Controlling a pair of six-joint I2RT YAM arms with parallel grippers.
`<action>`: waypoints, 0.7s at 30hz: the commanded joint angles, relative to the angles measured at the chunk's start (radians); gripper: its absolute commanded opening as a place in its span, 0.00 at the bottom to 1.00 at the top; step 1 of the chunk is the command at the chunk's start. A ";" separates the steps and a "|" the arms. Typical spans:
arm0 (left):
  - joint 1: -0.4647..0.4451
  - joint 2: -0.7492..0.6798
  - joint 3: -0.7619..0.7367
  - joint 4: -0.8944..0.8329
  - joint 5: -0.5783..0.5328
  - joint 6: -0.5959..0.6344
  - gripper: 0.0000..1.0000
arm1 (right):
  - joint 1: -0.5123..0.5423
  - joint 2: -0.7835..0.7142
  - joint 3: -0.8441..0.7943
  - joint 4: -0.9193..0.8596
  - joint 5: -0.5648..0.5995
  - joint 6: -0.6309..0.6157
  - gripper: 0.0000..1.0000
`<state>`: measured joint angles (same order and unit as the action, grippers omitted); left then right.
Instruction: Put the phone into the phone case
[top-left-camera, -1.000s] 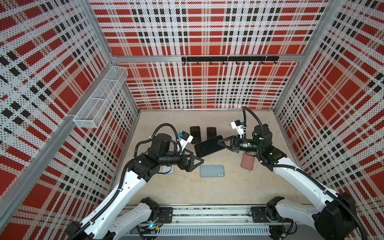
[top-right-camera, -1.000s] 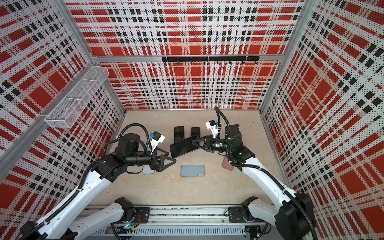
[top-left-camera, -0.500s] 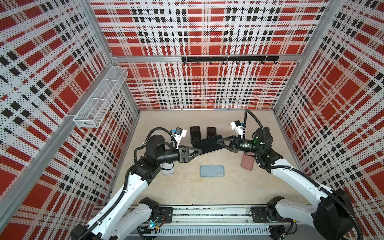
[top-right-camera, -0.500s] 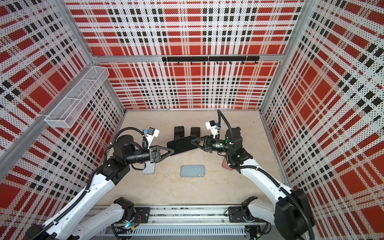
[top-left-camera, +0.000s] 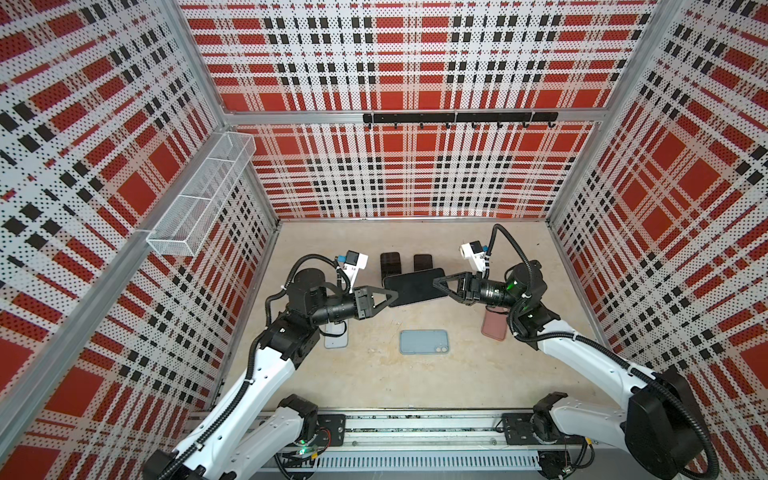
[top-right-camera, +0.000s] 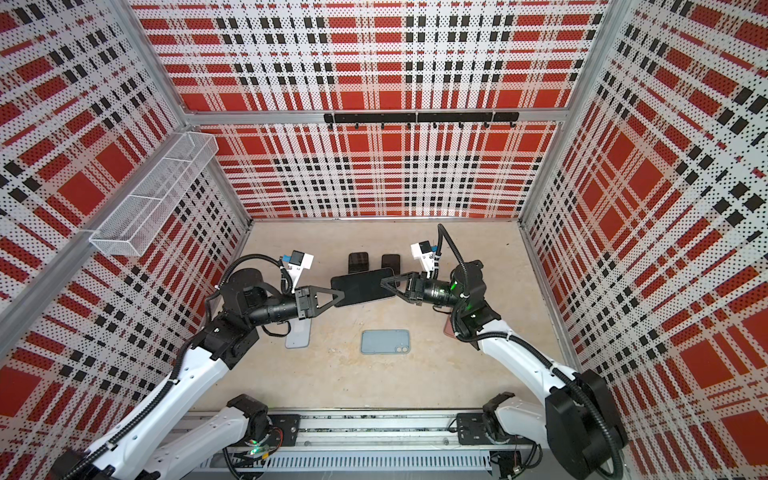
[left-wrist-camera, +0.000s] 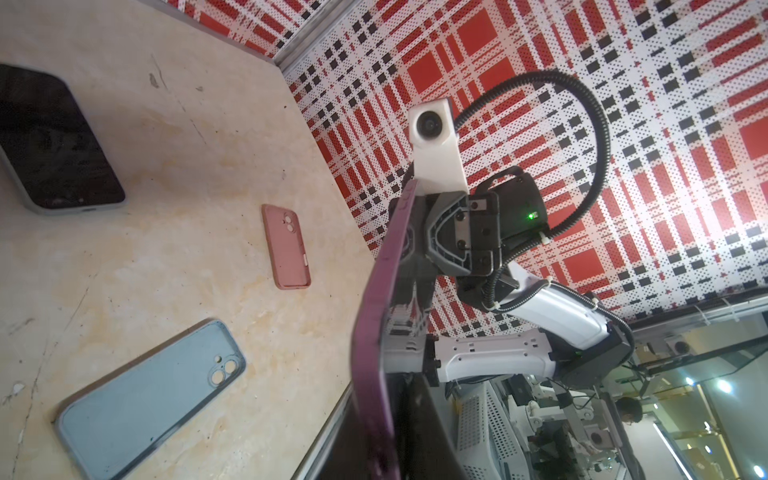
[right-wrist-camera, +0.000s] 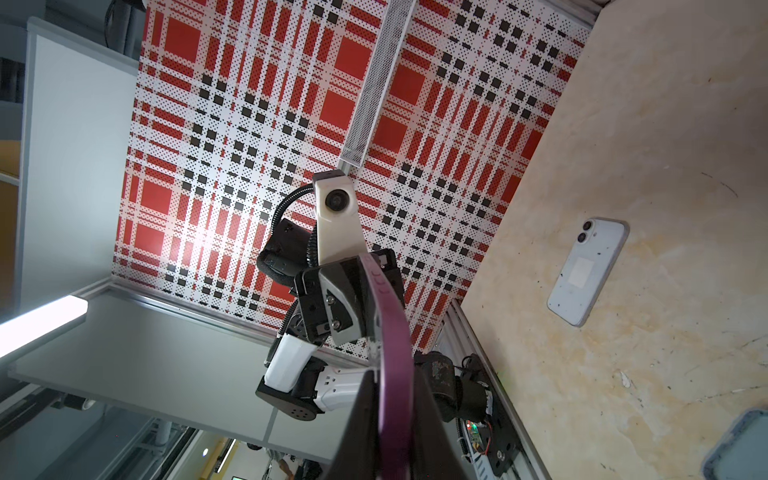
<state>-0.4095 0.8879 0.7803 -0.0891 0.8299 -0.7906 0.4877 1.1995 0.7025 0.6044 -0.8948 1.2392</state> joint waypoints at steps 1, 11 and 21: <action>-0.010 -0.018 0.020 0.118 0.006 0.027 0.04 | 0.025 0.014 -0.007 -0.052 -0.003 -0.021 0.00; -0.038 -0.017 0.101 -0.395 -0.142 0.198 0.00 | -0.106 -0.106 0.203 -0.977 0.265 -0.510 0.54; -0.122 0.072 -0.009 -0.423 -0.223 0.181 0.00 | -0.119 0.034 0.173 -1.256 0.413 -0.604 0.54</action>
<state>-0.5087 0.9455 0.7940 -0.5613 0.6418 -0.6052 0.3607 1.1961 0.9192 -0.5537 -0.5106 0.6785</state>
